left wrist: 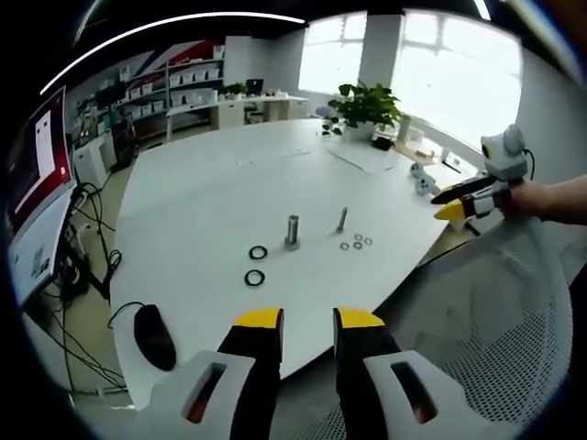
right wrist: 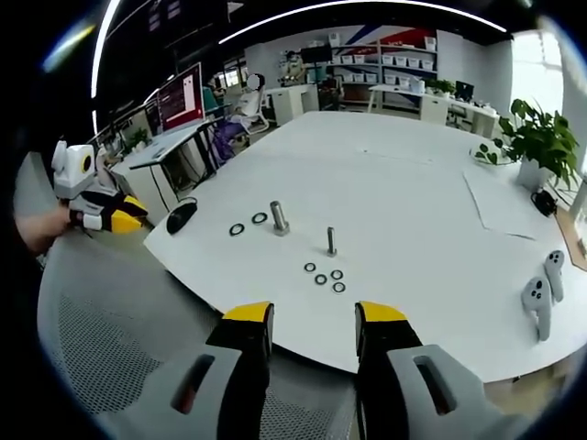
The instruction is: Place the washer onto the threaded stud by aligning its center hole with the stud, sliding it down to the base, and recovering from edge contact or off-axis alignment until the washer reaches the visible bottom stop.
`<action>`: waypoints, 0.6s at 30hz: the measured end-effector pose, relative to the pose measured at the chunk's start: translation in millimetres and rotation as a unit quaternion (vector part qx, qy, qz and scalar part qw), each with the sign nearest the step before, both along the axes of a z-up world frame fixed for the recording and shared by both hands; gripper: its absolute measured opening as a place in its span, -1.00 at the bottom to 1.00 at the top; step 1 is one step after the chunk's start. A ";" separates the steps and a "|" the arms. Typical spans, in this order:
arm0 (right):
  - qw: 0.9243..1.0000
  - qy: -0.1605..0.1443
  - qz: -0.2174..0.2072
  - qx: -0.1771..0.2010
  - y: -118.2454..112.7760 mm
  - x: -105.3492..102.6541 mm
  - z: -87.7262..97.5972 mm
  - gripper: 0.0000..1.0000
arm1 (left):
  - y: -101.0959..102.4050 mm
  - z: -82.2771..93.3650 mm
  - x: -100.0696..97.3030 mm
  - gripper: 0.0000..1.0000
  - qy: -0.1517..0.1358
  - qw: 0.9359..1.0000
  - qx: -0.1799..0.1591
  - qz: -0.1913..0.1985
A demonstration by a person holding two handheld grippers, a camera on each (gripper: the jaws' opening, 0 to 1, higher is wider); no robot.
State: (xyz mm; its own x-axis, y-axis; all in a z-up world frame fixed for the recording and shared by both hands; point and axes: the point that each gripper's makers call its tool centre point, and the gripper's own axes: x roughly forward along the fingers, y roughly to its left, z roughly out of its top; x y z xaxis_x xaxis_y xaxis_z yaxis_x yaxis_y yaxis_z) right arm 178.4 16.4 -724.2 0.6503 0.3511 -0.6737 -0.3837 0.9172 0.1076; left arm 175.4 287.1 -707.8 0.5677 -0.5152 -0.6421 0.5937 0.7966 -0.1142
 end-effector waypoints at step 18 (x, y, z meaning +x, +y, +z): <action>1.000 0.003 -0.003 -0.001 -1.5 0.0 -1.0 -0.24 | -1.2 -2.3 -1.4 -0.63 0.005 1.000 0.003 -0.006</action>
